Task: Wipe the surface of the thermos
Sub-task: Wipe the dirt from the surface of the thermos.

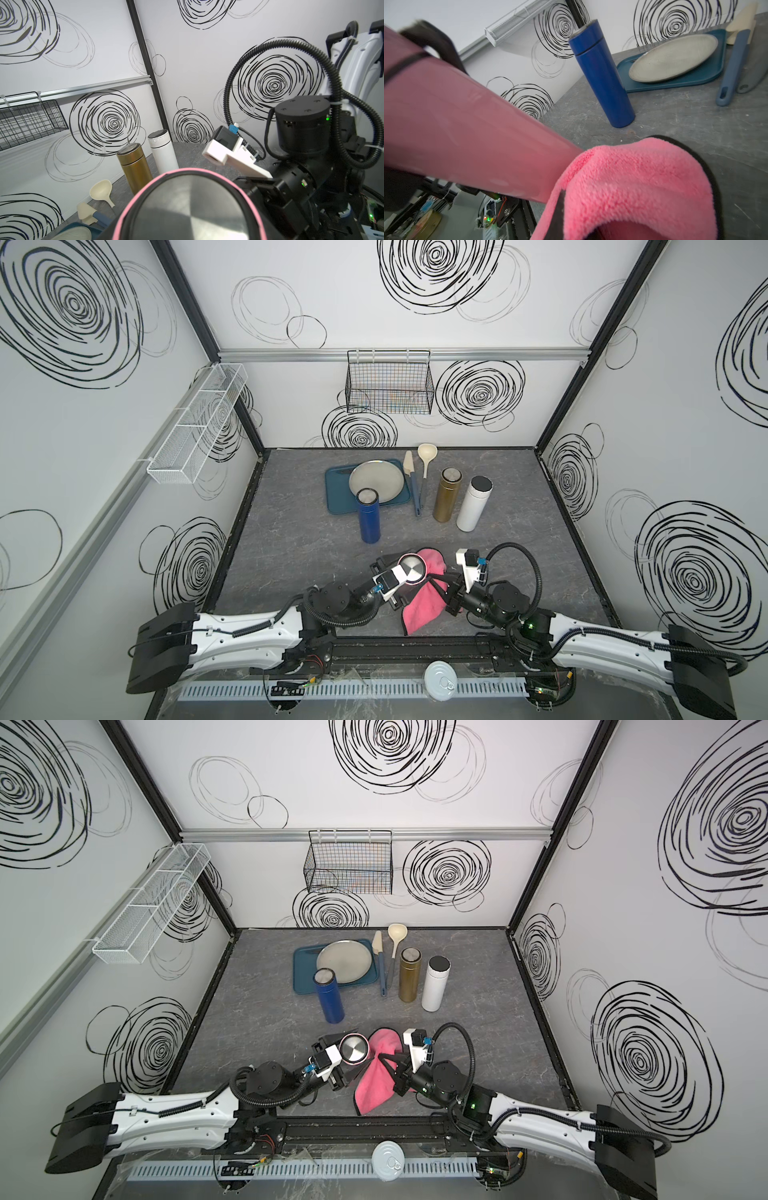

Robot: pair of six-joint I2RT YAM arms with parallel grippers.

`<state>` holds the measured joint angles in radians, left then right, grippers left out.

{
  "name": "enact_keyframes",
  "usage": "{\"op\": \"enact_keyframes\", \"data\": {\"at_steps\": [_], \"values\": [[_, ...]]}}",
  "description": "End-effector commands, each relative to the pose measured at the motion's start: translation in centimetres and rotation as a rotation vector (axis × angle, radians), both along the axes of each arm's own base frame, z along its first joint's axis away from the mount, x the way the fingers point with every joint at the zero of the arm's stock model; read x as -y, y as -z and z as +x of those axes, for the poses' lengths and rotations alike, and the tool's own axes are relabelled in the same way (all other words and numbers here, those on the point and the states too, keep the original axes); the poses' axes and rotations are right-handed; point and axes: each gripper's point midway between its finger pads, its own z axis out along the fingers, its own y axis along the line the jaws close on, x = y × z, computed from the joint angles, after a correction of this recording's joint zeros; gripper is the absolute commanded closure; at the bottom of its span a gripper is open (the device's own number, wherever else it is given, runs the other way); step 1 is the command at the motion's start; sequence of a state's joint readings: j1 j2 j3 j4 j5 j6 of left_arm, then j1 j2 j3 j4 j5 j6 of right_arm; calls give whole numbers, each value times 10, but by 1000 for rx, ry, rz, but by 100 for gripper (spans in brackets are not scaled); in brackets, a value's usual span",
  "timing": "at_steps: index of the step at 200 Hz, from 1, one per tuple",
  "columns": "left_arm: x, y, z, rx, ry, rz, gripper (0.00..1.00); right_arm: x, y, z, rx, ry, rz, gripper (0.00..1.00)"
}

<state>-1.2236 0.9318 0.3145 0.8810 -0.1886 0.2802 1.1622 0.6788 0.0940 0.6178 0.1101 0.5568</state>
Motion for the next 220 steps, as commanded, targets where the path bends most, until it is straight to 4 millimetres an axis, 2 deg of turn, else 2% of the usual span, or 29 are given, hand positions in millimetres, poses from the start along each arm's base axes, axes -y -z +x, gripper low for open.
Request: {"op": "enact_keyframes", "data": {"at_steps": [1, 18, 36, 50, 87, 103, 119, 150, 170, 177, 193, 220], "values": [[-10, -42, -7, 93, 33, -140, 100, -3, -66, -11, 92, -63, 137, 100], [-8, -42, -11, 105, 68, -133, 100, -6, -91, -19, 128, -112, 180, 100], [-7, -40, -16, 122, 105, -125, 100, -12, -96, -25, 132, -151, 194, 100], [-7, -40, -17, 126, 120, -120, 100, -15, -84, -23, 114, -142, 183, 100], [-7, -38, -17, 108, 150, -118, 100, -11, -25, -8, 4, -64, 108, 100], [-8, -39, -17, 103, 165, -126, 100, -11, -23, -7, 0, -59, 89, 100], [-8, -37, -14, 92, 170, -127, 100, -11, -46, -12, 51, -86, 112, 100], [-8, -33, -8, 78, 166, -118, 100, -12, -106, -34, 180, -168, 189, 100], [-8, -31, -8, 77, 175, -109, 100, -16, -121, -43, 218, -202, 202, 100], [-8, -31, -9, 78, 180, -106, 100, -18, -121, -42, 220, -199, 200, 100], [-8, -30, -9, 77, 184, -103, 100, -21, -106, -34, 195, -169, 170, 100], [-6, -29, -12, 82, 204, -90, 100, -23, -61, -21, 109, -119, 109, 100]]}}
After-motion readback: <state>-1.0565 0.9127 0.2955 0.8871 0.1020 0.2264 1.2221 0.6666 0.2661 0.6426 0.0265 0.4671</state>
